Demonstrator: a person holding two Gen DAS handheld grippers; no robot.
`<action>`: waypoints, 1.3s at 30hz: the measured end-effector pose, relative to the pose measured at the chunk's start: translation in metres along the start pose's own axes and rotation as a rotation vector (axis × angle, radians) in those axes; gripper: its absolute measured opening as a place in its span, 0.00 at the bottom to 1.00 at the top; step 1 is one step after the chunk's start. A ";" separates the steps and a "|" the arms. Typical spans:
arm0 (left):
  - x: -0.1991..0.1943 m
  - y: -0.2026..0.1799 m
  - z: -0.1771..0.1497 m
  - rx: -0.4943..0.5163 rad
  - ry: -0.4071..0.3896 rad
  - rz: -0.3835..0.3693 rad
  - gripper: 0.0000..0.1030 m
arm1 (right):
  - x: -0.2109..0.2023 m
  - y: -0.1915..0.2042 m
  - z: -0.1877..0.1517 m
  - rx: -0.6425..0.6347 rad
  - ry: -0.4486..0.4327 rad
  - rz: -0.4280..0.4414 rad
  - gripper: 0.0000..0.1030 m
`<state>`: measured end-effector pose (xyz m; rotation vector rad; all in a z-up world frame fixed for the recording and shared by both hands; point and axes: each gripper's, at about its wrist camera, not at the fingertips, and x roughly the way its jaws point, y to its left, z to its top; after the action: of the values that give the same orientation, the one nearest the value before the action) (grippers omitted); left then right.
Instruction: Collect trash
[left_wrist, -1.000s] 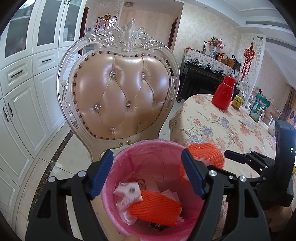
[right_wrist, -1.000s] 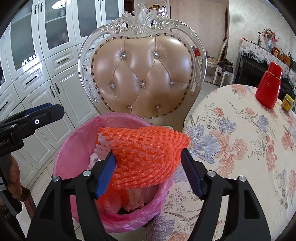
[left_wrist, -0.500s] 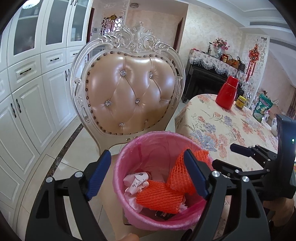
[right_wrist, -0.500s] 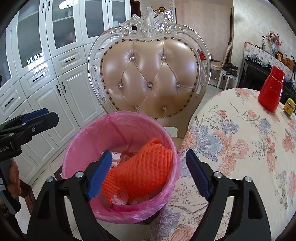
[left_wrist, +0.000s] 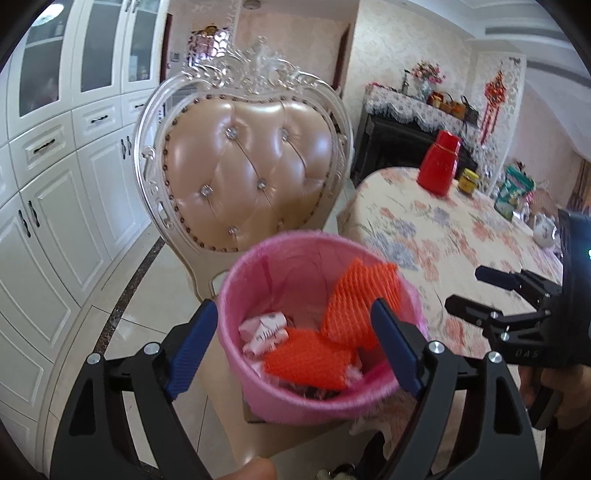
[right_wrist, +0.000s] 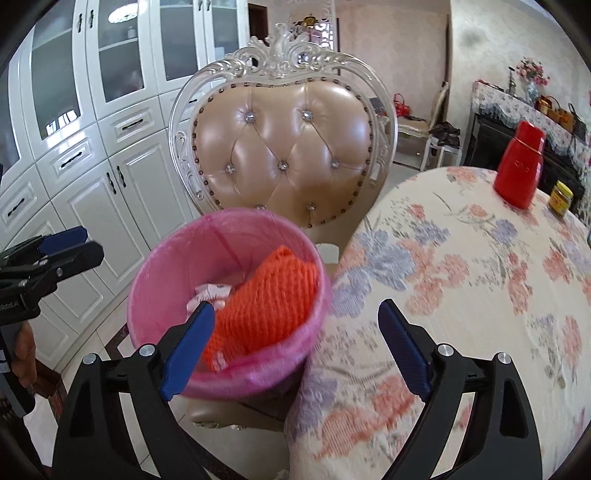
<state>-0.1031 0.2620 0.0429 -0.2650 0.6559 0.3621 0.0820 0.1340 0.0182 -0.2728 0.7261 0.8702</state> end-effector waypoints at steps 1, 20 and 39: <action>-0.002 -0.003 -0.004 0.005 0.007 -0.002 0.80 | -0.002 -0.001 -0.004 0.006 0.002 0.000 0.82; -0.021 -0.015 -0.033 0.023 0.036 0.015 0.80 | -0.025 0.015 -0.030 0.007 -0.023 0.068 0.82; -0.022 -0.014 -0.031 0.032 0.037 0.011 0.80 | -0.024 0.019 -0.023 -0.017 -0.029 0.063 0.82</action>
<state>-0.1306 0.2332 0.0347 -0.2379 0.6991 0.3577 0.0462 0.1203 0.0192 -0.2537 0.7037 0.9385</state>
